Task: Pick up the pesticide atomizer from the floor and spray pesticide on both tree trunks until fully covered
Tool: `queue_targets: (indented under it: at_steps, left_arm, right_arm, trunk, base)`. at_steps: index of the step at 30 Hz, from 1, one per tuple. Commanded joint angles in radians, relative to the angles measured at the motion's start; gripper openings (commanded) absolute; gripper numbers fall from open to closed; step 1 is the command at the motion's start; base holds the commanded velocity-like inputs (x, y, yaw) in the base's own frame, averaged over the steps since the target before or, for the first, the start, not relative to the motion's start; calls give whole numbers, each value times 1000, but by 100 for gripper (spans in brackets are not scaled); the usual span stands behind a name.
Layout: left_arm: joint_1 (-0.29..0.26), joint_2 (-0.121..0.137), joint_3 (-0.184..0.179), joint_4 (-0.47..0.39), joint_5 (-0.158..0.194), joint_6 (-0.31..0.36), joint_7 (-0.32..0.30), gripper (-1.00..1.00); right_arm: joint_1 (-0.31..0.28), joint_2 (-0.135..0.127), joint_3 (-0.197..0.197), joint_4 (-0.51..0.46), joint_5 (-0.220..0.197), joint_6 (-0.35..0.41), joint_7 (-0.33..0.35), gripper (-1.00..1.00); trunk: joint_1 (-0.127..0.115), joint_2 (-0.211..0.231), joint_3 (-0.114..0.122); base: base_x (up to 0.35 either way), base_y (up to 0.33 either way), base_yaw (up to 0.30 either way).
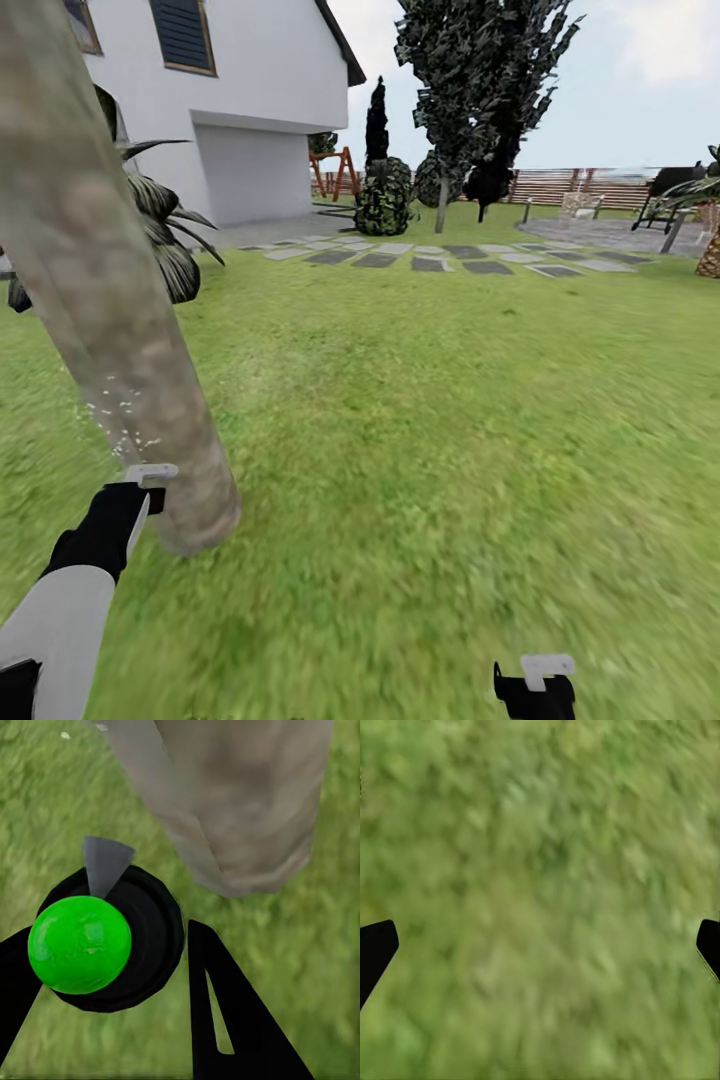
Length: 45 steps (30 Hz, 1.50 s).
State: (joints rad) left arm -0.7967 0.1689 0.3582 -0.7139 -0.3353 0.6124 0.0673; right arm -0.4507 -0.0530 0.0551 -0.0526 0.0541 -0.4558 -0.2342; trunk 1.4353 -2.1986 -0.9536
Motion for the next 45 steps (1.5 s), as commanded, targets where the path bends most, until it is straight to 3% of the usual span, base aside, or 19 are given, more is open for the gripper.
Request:
queue_targets:
  at_steps: [1,12,26,32,37,45]
  left_arm:
    - [-1,0,1,-1,1,4,3,-100]
    - [4,2,0,1,4,4,43,-100]
    - [4,-4,2,-19,8,9,37,-100]
    - [3,3,2,-149,7,29,33,-100]
    - [-7,1,-7,-189,7,100,31,-100]
    - [-9,-17,-8,-200,9,104,29,-100]
  right_arm:
    - [0,0,6,0,6,0,-8,100]
    - [0,0,5,1,6,0,-8,100]
    - [0,-2,5,0,5,0,-8,100]
    - [0,-2,5,0,4,0,-8,100]
    - [0,-2,5,0,4,0,-8,100]
    - [0,-5,5,0,4,0,-8,100]
  trunk:
    - [0,0,-1]
    - [0,0,-1]
    - [0,0,-1]
    - [0,0,-1]
    - [0,0,-1]
    - [0,0,-1]
  base:
    - [37,-276,275]
    - [201,-220,255]
    - [141,-240,90]
    - [277,-109,277]
    - [153,-5,278]
    - [2,-62,139]
